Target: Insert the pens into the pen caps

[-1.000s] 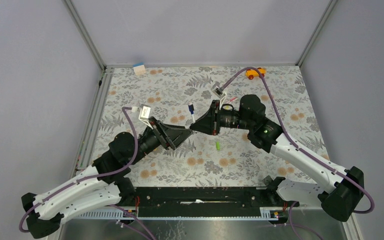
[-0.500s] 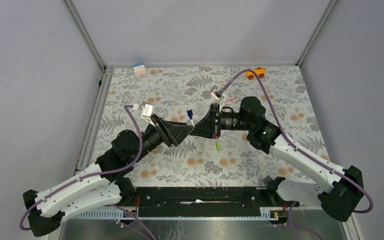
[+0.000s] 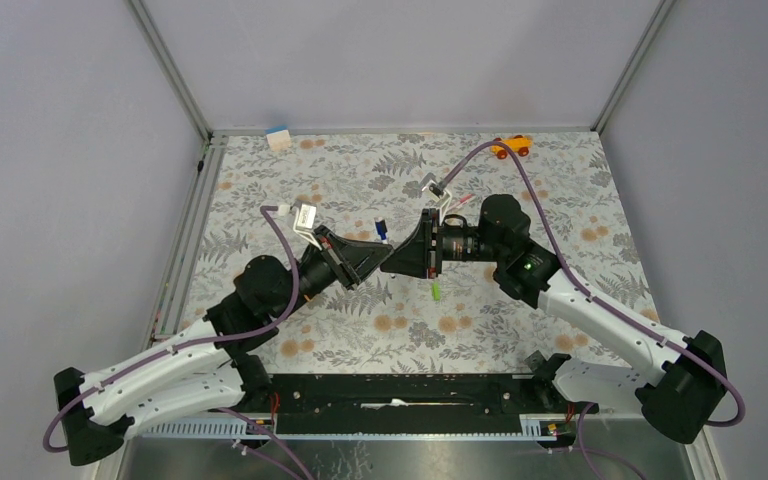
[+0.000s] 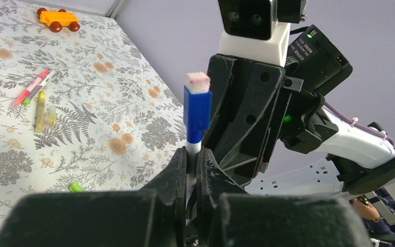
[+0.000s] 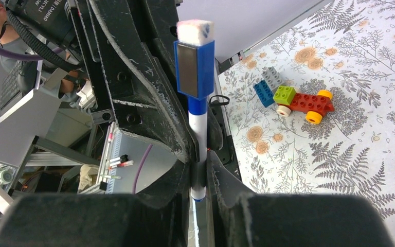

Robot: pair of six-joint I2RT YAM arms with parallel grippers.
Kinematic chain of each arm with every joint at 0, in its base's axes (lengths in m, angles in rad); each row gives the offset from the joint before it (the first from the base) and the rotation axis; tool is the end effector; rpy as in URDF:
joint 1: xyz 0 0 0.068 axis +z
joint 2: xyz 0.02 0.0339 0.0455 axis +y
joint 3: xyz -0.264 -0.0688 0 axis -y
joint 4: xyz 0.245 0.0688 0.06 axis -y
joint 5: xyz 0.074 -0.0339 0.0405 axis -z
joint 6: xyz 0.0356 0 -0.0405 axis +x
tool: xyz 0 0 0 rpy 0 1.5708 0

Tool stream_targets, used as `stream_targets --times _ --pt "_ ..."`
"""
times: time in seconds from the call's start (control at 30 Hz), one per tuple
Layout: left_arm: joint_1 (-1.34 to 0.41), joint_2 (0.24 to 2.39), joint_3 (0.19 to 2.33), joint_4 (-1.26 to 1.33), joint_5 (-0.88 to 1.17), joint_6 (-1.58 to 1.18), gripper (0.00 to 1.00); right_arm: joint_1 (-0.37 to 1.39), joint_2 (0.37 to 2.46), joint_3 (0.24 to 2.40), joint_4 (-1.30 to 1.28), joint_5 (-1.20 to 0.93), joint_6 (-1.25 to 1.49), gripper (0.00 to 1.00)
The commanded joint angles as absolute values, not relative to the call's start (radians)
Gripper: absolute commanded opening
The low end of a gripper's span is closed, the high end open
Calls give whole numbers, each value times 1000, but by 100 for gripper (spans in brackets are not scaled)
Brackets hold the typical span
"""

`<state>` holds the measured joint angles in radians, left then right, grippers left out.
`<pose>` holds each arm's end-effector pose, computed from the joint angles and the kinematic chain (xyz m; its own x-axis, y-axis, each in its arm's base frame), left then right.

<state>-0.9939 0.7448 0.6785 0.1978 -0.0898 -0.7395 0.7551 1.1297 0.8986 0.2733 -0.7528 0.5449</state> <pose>0.1024 -0.1515 0.3504 -0.4771 -0.4975 -0.7245 0.6291 0.3823 -0.6768 0.1722 0.1955 0.3587 -0.4908 0.0575 -0.8694 -0.8690 0.0391 0.4932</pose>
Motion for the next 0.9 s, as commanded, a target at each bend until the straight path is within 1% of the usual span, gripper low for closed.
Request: stream_targets --times 0.0,0.03,0.13,0.17,0.2,0.23,0.27,0.3,0.57,0.7,0.8,0.87 --pt "-991 767 710 243 -101 -745 0 756 1116 905 308 -789 534 0" --pt "-991 768 709 242 -101 -747 0 756 1114 905 301 -778 531 2" --pt "-991 766 707 237 -106 -750 0 756 1098 899 285 -739 522 40" --pt "-991 764 707 233 -107 -751 0 755 1092 895 282 -725 519 51" --pt "-992 760 706 229 -111 -752 0 756 1085 892 277 -710 516 69" --pt "-991 758 706 224 -119 -752 0 756 1079 890 272 -696 513 85" --pt "-991 753 707 217 -125 -751 0 756 1074 887 264 -681 511 96" --pt "-991 747 707 209 -133 -750 0 756 1070 885 256 -666 504 99" --pt "-991 705 711 112 -212 -739 0 756 1040 890 166 -496 484 100" --pt "-990 715 729 7 -276 -747 0 755 1032 908 98 -385 472 100" --pt "-989 744 748 -112 -337 -762 0 755 1015 925 13 -277 459 100" --pt "-989 763 754 -179 -376 -779 0 755 999 934 -49 -241 440 100"
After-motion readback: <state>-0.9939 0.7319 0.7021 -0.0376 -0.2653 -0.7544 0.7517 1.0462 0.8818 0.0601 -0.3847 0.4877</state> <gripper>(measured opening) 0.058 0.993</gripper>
